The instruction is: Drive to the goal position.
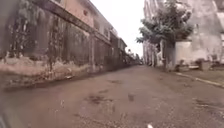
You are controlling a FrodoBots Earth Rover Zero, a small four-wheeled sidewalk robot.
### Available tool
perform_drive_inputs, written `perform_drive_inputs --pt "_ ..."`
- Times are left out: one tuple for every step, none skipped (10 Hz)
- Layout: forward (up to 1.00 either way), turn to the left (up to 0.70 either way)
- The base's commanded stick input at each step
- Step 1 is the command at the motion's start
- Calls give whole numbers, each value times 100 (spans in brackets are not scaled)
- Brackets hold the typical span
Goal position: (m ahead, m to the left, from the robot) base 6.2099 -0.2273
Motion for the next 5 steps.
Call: perform_drive_inputs --pt "60 -15" --pt "60 -15" --pt "60 -15" --pt "60 -15" --pt "60 0"
